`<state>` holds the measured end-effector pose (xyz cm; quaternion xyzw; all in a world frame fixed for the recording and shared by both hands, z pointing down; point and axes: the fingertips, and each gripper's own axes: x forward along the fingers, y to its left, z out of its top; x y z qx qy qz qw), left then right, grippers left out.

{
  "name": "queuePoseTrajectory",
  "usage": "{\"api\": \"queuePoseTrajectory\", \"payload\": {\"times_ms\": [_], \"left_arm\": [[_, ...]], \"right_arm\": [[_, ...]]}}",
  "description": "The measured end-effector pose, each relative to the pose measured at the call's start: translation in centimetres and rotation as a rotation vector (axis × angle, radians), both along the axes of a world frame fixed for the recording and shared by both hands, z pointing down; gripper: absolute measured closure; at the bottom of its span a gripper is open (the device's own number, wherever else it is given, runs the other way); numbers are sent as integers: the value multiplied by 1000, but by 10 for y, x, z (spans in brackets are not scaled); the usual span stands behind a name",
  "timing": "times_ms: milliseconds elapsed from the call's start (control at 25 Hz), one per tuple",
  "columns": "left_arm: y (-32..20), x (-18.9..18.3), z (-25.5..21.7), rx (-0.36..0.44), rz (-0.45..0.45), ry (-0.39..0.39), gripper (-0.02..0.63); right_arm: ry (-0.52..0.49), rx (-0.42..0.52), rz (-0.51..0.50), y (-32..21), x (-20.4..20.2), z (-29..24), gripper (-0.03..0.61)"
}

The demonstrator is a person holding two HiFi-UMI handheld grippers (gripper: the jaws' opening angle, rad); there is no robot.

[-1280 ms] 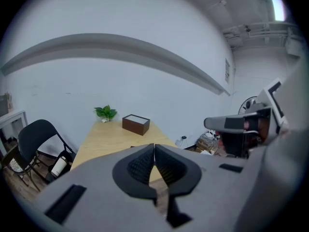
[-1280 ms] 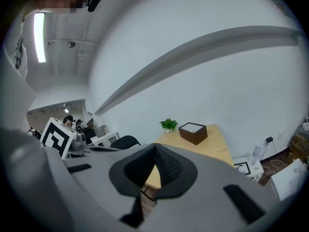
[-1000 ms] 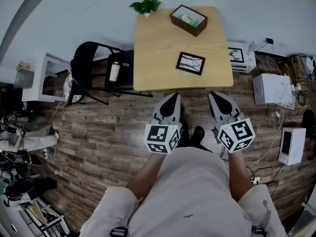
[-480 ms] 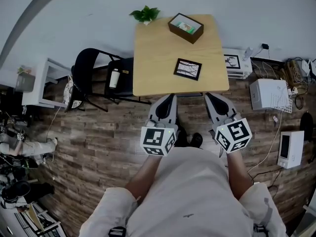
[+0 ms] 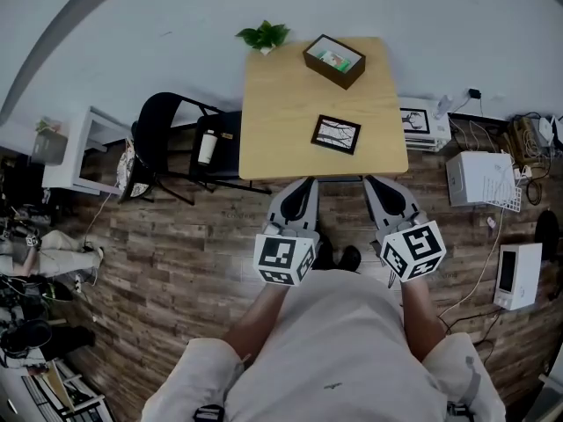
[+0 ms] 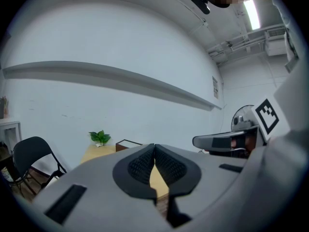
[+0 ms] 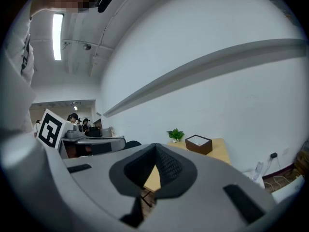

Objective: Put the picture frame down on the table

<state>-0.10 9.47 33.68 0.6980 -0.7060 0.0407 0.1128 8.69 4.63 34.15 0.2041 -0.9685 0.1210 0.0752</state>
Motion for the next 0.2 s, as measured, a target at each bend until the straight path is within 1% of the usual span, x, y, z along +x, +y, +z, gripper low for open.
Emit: {"api": "queuePoseTrajectory", "payload": {"times_ms": [200], "left_arm": [[-3, 4, 2, 2, 5, -6, 606]], "right_arm": [[2, 6, -5, -3, 4, 2, 580]]}}
